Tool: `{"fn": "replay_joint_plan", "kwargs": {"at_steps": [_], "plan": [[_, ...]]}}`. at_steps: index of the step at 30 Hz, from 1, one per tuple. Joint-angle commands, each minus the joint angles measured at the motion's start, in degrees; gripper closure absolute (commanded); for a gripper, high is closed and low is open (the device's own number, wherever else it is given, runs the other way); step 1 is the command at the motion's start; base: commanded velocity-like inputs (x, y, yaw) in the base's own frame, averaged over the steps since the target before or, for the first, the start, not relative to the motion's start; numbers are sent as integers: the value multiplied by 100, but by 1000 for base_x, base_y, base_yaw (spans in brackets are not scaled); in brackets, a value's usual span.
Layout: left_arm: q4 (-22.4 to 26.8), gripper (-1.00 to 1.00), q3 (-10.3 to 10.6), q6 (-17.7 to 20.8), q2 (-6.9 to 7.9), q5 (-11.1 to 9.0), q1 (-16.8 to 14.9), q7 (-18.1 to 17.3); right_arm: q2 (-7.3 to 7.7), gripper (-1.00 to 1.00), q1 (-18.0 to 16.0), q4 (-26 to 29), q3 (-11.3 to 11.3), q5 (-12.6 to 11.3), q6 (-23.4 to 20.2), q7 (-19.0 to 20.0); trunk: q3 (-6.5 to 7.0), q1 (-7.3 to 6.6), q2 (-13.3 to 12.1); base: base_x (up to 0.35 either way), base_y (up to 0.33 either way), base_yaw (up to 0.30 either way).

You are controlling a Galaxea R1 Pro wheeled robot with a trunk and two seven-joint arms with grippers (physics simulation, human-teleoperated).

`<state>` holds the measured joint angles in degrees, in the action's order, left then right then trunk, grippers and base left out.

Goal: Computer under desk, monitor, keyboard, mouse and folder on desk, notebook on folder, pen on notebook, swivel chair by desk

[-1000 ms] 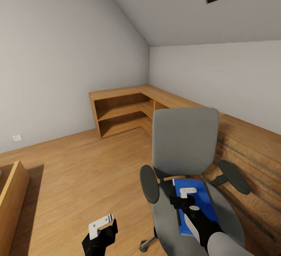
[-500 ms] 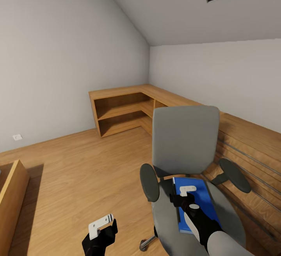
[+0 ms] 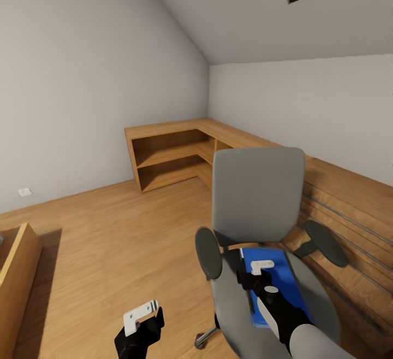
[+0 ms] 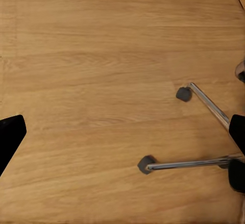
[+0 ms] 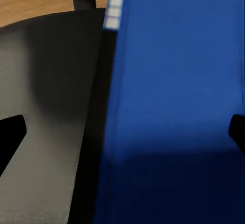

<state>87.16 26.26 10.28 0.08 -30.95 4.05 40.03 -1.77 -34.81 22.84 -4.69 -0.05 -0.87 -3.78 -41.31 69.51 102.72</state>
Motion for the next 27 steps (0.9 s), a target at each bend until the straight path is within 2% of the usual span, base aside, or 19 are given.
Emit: {"fn": "replay_joint_plan", "kwargs": {"at_steps": [1,7,19,27], "plan": [[12,-100,2,27,-2,-17,-1,30,7,-100,0,-157,-23,-13,-9,-43,-5,-2,2,-241,-39,0],[6,-100,2,27,-3,-12,-1,30,5,-100,0,-157,-23,-13,-9,-43,-5,-2,2,-195,-16,0],[4,-100,2,26,-6,-8,-1,24,7,-100,0,-149,-23,-13,-9,-43,-5,-2,2,-33,-1,0],[3,-100,2,27,-8,-8,-1,23,6,-100,0,-149,-23,-13,-9,-43,-5,-2,2,-233,0,0]]}}
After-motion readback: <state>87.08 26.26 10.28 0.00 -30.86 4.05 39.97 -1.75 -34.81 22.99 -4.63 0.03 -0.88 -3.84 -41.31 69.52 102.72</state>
